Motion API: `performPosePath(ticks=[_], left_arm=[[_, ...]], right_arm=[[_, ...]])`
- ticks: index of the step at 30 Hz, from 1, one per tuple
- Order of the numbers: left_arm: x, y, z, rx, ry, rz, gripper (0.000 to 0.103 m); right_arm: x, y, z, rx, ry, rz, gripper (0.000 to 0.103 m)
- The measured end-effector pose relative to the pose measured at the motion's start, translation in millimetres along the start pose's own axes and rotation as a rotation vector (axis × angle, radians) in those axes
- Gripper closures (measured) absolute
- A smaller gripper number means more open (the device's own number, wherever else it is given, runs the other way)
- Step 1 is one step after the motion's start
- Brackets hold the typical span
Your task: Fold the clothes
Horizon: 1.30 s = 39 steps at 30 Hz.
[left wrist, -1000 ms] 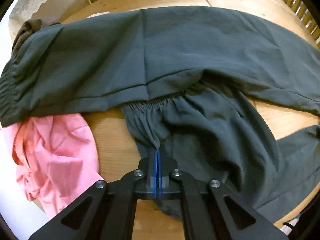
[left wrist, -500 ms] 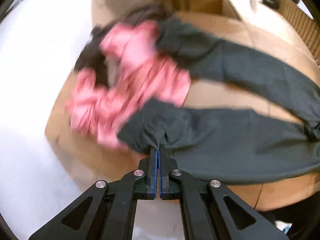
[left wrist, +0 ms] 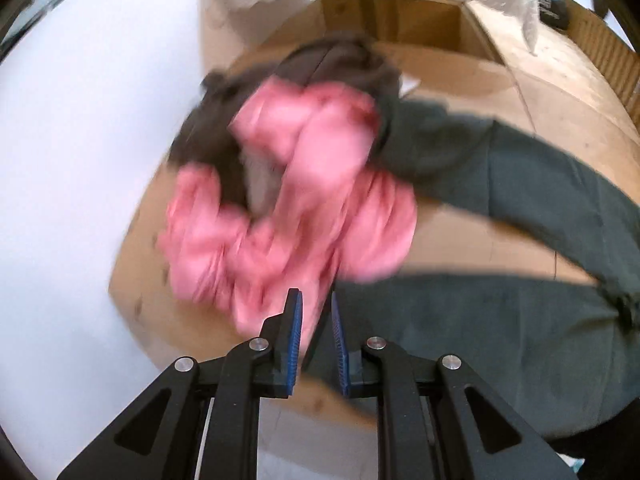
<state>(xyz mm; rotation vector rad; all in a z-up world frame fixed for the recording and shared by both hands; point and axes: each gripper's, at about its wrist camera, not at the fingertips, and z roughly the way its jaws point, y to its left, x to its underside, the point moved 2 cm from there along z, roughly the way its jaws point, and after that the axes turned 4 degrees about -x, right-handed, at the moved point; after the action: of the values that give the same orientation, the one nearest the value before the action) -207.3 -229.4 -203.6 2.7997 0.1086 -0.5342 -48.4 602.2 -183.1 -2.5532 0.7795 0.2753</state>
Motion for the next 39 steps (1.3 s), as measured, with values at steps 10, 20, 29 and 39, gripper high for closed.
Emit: performPosePath(ticks=[10,20,29,39], left_arm=[[-90,-74,49,0.076,-0.052,0.107,0.087],[-93,-111,67,0.138,-0.049,0.151,0.087],[-126,-138,87,0.244,-0.043,0.179,0.088],[-141,-160,156,0.118,0.012,0.254,0.092]], right_arm=[[-55,83,77,-0.057,0.011,-0.212,0.097],[-37,20,108,0.149,0.160,-0.201,0.097],[-61,52,56,-0.035,0.021,-0.164,0.097],[-70,93,68,-0.099,0.010,-0.205,0.096]])
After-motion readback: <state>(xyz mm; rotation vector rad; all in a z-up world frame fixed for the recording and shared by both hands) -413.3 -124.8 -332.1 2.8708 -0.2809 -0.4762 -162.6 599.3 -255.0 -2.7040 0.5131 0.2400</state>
